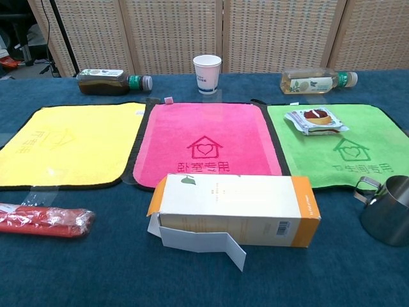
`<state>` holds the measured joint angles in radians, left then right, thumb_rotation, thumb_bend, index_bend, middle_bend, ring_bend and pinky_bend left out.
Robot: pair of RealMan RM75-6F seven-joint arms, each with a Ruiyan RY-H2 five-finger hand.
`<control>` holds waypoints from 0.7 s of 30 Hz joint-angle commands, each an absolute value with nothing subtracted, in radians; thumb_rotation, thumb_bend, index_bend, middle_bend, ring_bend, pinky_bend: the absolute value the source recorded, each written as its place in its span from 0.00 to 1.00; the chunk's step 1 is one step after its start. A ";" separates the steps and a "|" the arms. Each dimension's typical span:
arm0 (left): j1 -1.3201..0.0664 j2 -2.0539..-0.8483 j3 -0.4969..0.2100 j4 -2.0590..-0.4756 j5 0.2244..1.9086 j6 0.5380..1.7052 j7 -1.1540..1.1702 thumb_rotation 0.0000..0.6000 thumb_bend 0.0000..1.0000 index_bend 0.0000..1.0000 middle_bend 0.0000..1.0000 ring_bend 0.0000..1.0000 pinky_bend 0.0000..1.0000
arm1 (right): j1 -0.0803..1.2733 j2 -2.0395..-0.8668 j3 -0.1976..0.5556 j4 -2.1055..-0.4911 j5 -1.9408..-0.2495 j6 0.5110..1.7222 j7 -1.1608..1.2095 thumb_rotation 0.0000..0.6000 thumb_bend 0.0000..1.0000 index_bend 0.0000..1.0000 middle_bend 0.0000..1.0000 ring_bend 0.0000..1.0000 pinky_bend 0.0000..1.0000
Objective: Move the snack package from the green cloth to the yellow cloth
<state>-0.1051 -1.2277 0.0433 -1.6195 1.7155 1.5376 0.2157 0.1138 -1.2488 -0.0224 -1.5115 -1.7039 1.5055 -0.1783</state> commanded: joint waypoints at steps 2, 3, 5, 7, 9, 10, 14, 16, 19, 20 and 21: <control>-0.103 -1.229 0.046 -1.620 1.720 1.539 0.221 1.00 0.12 0.00 0.00 0.00 0.00 | 0.114 -1.248 -0.022 -1.508 -1.700 1.503 -0.174 1.00 0.47 0.02 0.00 0.00 0.00; -0.103 -1.230 0.046 -1.620 1.720 1.538 0.222 1.00 0.12 0.00 0.00 0.00 0.00 | 0.115 -1.249 -0.021 -1.507 -1.697 1.500 -0.174 1.00 0.47 0.02 0.00 0.00 0.00; -0.103 -1.230 0.045 -1.621 1.719 1.537 0.224 1.00 0.12 0.00 0.00 0.00 0.00 | 0.116 -1.249 -0.022 -1.507 -1.697 1.497 -0.175 1.00 0.47 0.02 0.00 0.00 0.00; -0.103 -1.230 0.045 -1.621 1.722 1.539 0.222 1.00 0.12 0.00 0.00 0.00 0.00 | 0.117 -1.249 -0.023 -1.509 -1.700 1.497 -0.173 1.00 0.47 0.02 0.00 0.00 0.00; -0.102 -1.229 0.044 -1.622 1.723 1.542 0.220 1.00 0.12 0.00 0.00 0.00 0.00 | 0.118 -1.249 -0.024 -1.511 -1.704 1.497 -0.169 1.00 0.47 0.02 0.00 0.00 0.00; -0.102 -1.229 0.044 -1.622 1.723 1.543 0.219 1.00 0.12 0.00 0.00 0.00 0.00 | 0.120 -1.248 -0.024 -1.512 -1.705 1.496 -0.166 1.00 0.47 0.02 0.00 0.00 0.00; -0.101 -1.227 0.043 -1.622 1.722 1.546 0.214 1.00 0.12 0.00 0.00 0.00 0.00 | 0.130 -1.250 -0.014 -1.515 -1.710 1.500 -0.138 1.00 0.47 0.02 0.00 0.00 0.00; -0.101 -1.226 0.041 -1.621 1.720 1.544 0.211 1.00 0.12 0.00 0.00 0.00 0.00 | 0.141 -1.246 -0.003 -1.528 -1.701 1.490 -0.129 1.00 0.47 0.02 0.00 0.00 0.00; -0.105 -1.226 0.037 -1.620 1.714 1.538 0.206 1.00 0.12 0.00 0.00 0.00 0.00 | 0.185 -1.217 0.034 -1.586 -1.673 1.439 -0.132 1.00 0.47 0.02 0.00 0.00 0.00; -0.106 -1.226 0.036 -1.620 1.712 1.537 0.204 1.00 0.12 0.00 0.00 0.00 0.00 | 0.196 -1.210 0.044 -1.601 -1.665 1.427 -0.130 1.00 0.47 0.02 0.00 0.00 0.00; -0.107 -1.226 0.035 -1.619 1.710 1.535 0.203 1.00 0.12 0.00 0.00 0.00 0.00 | 0.208 -1.200 0.055 -1.620 -1.653 1.411 -0.130 1.00 0.47 0.02 0.00 0.00 0.00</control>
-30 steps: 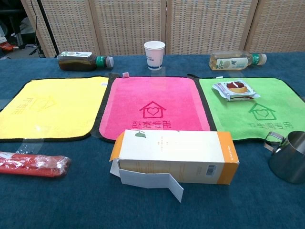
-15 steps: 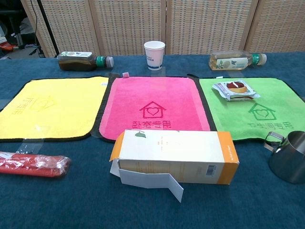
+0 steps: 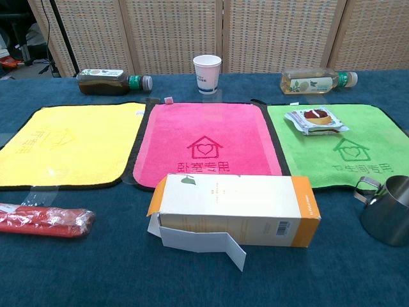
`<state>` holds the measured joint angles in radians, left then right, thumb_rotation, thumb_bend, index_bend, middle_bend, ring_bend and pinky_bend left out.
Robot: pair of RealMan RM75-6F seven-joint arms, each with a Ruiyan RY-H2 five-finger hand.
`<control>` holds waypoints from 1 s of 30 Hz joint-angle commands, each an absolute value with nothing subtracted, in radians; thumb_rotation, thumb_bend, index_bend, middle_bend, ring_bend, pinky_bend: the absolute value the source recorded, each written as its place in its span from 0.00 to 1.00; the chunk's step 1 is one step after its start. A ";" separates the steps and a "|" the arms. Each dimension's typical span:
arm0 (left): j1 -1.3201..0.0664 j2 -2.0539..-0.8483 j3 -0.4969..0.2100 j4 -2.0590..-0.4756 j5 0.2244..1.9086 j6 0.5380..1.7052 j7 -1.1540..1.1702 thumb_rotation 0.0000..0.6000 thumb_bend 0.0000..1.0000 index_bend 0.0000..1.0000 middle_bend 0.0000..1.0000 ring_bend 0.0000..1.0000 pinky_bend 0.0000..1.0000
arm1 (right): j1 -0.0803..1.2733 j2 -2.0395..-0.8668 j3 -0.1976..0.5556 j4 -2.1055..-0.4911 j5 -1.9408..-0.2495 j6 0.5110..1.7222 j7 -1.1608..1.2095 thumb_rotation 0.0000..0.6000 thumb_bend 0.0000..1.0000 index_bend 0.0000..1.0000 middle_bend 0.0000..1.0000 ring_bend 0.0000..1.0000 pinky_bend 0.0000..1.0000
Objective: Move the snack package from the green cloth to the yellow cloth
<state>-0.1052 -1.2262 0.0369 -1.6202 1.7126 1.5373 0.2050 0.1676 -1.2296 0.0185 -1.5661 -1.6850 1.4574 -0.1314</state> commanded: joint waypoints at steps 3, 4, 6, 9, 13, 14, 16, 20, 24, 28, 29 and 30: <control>-0.106 -1.234 0.020 -1.607 1.691 1.537 0.228 1.00 0.12 0.00 0.00 0.00 0.00 | 0.271 -1.177 0.121 -1.681 -1.594 1.344 -0.107 1.00 0.47 0.02 0.00 0.00 0.00; -0.106 -1.241 0.014 -1.600 1.685 1.540 0.242 1.00 0.12 0.00 0.00 0.00 0.00 | 0.292 -1.172 0.142 -1.696 -1.563 1.316 -0.102 1.00 0.49 0.02 0.00 0.00 0.00; -0.105 -1.250 0.008 -1.593 1.679 1.542 0.257 1.00 0.12 0.00 0.00 0.00 0.00 | 0.317 -1.169 0.169 -1.716 -1.521 1.281 -0.095 1.00 0.51 0.02 0.00 0.00 0.00; -0.107 -1.254 0.009 -1.593 1.671 1.532 0.247 1.00 0.12 0.00 0.00 0.00 0.00 | 0.372 -1.178 0.223 -1.746 -1.427 1.199 -0.028 1.00 0.52 0.02 0.00 0.00 0.00; -0.108 -1.255 0.007 -1.587 1.678 1.539 0.244 1.00 0.12 0.00 0.00 0.00 0.00 | 0.442 -1.162 0.274 -1.771 -1.298 1.057 0.085 1.00 0.53 0.02 0.00 0.00 0.00; -0.109 -1.256 0.007 -1.586 1.679 1.540 0.242 1.00 0.12 0.00 0.00 0.00 0.00 | 0.459 -1.158 0.288 -1.775 -1.266 1.019 0.120 1.00 0.53 0.02 0.00 0.00 0.00; -0.110 -1.258 0.008 -1.583 1.680 1.539 0.240 1.00 0.12 0.00 0.00 0.00 0.00 | 0.492 -1.152 0.312 -1.774 -1.206 0.946 0.189 1.00 0.52 0.02 0.00 0.00 0.00; -0.114 -1.263 0.010 -1.578 1.676 1.525 0.241 1.00 0.12 0.00 0.00 0.00 0.00 | 0.563 -1.159 0.359 -1.735 -1.095 0.797 0.323 1.00 0.46 0.02 0.00 0.00 0.00; -0.120 -1.267 0.010 -1.574 1.672 1.514 0.238 1.00 0.12 0.00 0.00 0.00 0.00 | 0.625 -1.179 0.406 -1.662 -1.003 0.671 0.441 1.00 0.48 0.04 0.00 0.00 0.00; -0.123 -1.270 0.010 -1.570 1.670 1.511 0.234 1.00 0.12 0.00 0.00 0.00 0.00 | 0.652 -1.183 0.429 -1.625 -0.967 0.597 0.512 1.00 0.55 0.04 0.00 0.00 0.00; -0.123 -1.270 0.010 -1.569 1.669 1.509 0.233 1.00 0.12 0.00 0.00 0.00 0.00 | 0.659 -1.184 0.436 -1.614 -0.960 0.578 0.530 1.00 0.57 0.04 0.00 0.00 0.00; -0.125 -1.272 0.009 -1.567 1.668 1.507 0.231 1.00 0.12 0.00 0.00 0.00 0.00 | 0.670 -1.189 0.444 -1.592 -0.952 0.556 0.549 1.00 0.59 0.04 0.00 0.00 0.00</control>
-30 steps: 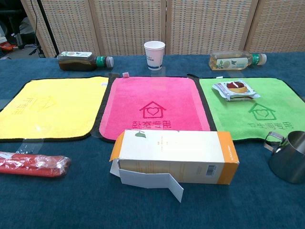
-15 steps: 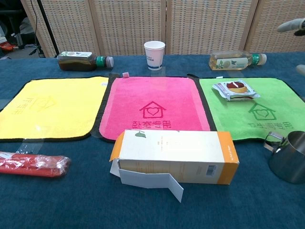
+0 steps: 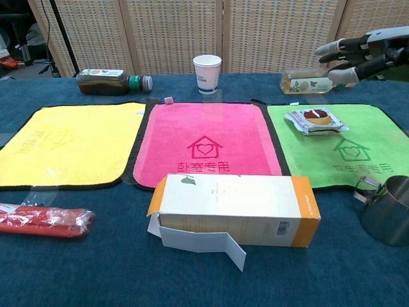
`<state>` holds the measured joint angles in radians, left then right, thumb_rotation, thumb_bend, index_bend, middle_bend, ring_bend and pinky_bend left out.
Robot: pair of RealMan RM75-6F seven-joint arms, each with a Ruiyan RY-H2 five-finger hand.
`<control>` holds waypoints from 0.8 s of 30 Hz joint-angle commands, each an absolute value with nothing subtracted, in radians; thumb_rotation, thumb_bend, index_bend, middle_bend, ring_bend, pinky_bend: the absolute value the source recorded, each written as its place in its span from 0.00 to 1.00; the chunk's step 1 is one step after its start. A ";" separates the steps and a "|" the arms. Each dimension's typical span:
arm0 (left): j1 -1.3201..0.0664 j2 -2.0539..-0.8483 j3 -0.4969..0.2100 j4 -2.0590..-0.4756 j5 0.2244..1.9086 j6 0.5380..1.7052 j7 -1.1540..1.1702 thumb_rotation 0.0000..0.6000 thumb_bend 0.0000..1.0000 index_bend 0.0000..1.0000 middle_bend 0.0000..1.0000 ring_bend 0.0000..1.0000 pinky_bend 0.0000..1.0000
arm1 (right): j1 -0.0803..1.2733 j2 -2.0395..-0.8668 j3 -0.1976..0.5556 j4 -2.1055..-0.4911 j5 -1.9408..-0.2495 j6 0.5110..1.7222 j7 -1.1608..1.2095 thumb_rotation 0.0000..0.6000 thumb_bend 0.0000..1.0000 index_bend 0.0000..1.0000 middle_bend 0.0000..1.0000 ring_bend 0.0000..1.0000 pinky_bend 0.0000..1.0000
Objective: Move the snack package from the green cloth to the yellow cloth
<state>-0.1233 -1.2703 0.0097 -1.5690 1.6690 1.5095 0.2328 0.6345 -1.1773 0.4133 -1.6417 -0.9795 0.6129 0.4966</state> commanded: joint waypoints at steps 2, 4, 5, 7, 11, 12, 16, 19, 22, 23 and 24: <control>-0.126 -1.273 0.010 -1.563 1.667 1.505 0.230 1.00 0.12 0.00 0.00 0.00 0.00 | 0.685 -1.198 0.447 -1.564 -0.950 0.537 0.558 1.00 0.63 0.04 0.00 0.00 0.00; -0.127 -1.274 0.010 -1.561 1.665 1.503 0.229 1.00 0.12 0.00 0.00 0.00 0.00 | 0.696 -1.206 0.447 -1.544 -0.947 0.528 0.563 1.00 0.65 0.04 0.00 0.00 0.00; -0.128 -1.275 0.010 -1.560 1.665 1.503 0.229 1.00 0.12 0.00 0.00 0.00 0.00 | 0.700 -1.209 0.447 -1.536 -0.945 0.524 0.563 1.00 0.65 0.04 0.00 0.00 0.00; -0.129 -1.275 0.010 -1.560 1.665 1.501 0.229 1.00 0.12 0.00 0.00 0.00 0.00 | 0.710 -1.215 0.441 -1.515 -0.940 0.515 0.560 1.00 0.65 0.04 0.00 0.00 0.00; -0.129 -1.275 0.012 -1.560 1.667 1.503 0.229 1.00 0.12 0.00 0.00 0.00 0.00 | 0.720 -1.226 0.432 -1.488 -0.929 0.507 0.556 1.00 0.65 0.04 0.00 0.00 0.00; -0.129 -1.275 0.012 -1.560 1.668 1.503 0.229 1.00 0.12 0.00 0.00 0.00 0.00 | 0.721 -1.227 0.431 -1.486 -0.927 0.505 0.556 1.00 0.64 0.04 0.00 0.00 0.00; -0.129 -1.276 0.016 -1.560 1.677 1.509 0.229 1.00 0.13 0.00 0.00 0.00 0.00 | 0.728 -1.244 0.419 -1.450 -0.919 0.464 0.575 1.00 0.62 0.05 0.00 0.00 0.00; -0.129 -1.279 0.017 -1.556 1.680 1.510 0.234 1.00 0.13 0.00 0.00 0.00 0.00 | 0.737 -1.276 0.401 -1.364 -0.920 0.414 0.590 1.00 0.64 0.05 0.00 0.00 0.00; -0.129 -1.282 0.015 -1.555 1.677 1.510 0.239 1.00 0.13 0.00 0.00 0.00 0.00 | 0.740 -1.293 0.407 -1.328 -0.934 0.393 0.607 1.00 0.65 0.05 0.00 0.00 0.00; -0.129 -1.283 0.015 -1.555 1.676 1.509 0.241 1.00 0.13 0.00 0.00 0.00 0.00 | 0.739 -1.297 0.409 -1.319 -0.940 0.386 0.613 1.00 0.65 0.05 0.00 0.00 0.00; -0.129 -1.283 0.016 -1.555 1.675 1.508 0.241 1.00 0.13 0.00 0.00 0.00 0.00 | 0.739 -1.299 0.410 -1.313 -0.944 0.381 0.617 1.00 0.65 0.05 0.00 0.00 0.00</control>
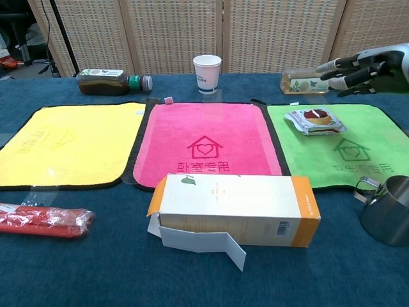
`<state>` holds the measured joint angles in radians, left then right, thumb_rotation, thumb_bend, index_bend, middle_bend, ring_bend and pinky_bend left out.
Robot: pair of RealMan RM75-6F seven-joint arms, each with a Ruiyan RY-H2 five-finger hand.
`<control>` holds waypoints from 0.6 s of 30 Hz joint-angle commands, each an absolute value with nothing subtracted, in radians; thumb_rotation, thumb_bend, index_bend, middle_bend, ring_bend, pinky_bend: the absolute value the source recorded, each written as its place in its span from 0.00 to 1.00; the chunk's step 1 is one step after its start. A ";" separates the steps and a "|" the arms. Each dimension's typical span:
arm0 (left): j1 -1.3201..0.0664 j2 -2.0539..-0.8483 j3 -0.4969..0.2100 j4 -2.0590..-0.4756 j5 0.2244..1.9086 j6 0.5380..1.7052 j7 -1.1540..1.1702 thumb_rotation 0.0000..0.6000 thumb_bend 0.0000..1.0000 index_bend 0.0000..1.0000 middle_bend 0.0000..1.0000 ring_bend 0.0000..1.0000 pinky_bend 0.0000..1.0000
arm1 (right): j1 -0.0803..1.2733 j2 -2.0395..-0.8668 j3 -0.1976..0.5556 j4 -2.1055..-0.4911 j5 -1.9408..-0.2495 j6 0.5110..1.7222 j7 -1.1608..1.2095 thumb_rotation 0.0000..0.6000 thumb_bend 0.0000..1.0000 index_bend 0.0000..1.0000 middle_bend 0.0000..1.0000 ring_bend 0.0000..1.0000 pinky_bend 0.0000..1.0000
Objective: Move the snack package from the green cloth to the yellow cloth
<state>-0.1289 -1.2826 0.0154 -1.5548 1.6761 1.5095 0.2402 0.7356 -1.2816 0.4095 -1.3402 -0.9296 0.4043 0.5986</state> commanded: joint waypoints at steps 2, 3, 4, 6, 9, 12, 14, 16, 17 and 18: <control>-0.130 -1.284 0.018 -1.555 1.677 1.506 0.243 1.00 0.13 0.00 0.00 0.00 0.00 | 0.741 -1.307 0.411 -1.294 -0.955 0.368 0.623 1.00 0.65 0.06 0.00 0.00 0.00; -0.131 -1.285 0.019 -1.555 1.678 1.505 0.245 1.00 0.13 0.00 0.00 0.00 0.00 | 0.742 -1.312 0.411 -1.282 -0.961 0.359 0.626 1.00 0.65 0.06 0.00 0.00 0.00; -0.131 -1.285 0.020 -1.556 1.680 1.505 0.245 1.00 0.13 0.00 0.00 0.00 0.00 | 0.744 -1.316 0.410 -1.274 -0.966 0.352 0.627 1.00 0.65 0.06 0.00 0.00 0.00; -0.131 -1.286 0.022 -1.556 1.684 1.506 0.246 1.00 0.13 0.00 0.00 0.00 0.00 | 0.749 -1.327 0.409 -1.250 -0.982 0.333 0.630 1.00 0.65 0.06 0.00 0.00 0.00; -0.131 -1.288 0.026 -1.555 1.689 1.505 0.250 1.00 0.12 0.00 0.00 0.00 0.00 | 0.758 -1.355 0.407 -1.201 -1.004 0.303 0.637 1.00 0.65 0.06 0.00 0.00 0.00; -0.132 -1.290 0.028 -1.555 1.691 1.503 0.253 1.00 0.13 0.00 0.00 0.00 0.00 | 0.764 -1.376 0.409 -1.163 -1.020 0.280 0.645 1.00 0.65 0.07 0.00 0.00 0.00; -0.133 -1.291 0.029 -1.554 1.691 1.502 0.254 1.00 0.13 0.00 0.00 0.00 0.00 | 0.766 -1.383 0.412 -1.148 -1.029 0.267 0.650 1.00 0.65 0.07 0.00 0.00 0.00; -0.134 -1.291 0.030 -1.554 1.692 1.499 0.255 1.00 0.13 0.00 0.00 0.00 0.00 | 0.767 -1.389 0.417 -1.133 -1.040 0.256 0.655 1.00 0.65 0.07 0.00 0.00 0.00; -0.134 -1.292 0.030 -1.555 1.692 1.498 0.256 1.00 0.13 0.00 0.00 0.00 0.00 | 0.767 -1.391 0.419 -1.128 -1.044 0.252 0.656 1.00 0.65 0.07 0.00 0.00 0.00; -0.135 -1.292 0.031 -1.555 1.692 1.496 0.256 1.00 0.13 0.00 0.00 0.00 0.00 | 0.767 -1.395 0.422 -1.121 -1.051 0.248 0.659 1.00 0.65 0.07 0.00 0.00 0.00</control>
<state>-0.1346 -1.2920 0.0311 -1.5547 1.6922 1.4967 0.2562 0.7665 -1.3913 0.4190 -1.1252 -1.0463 0.2514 0.6564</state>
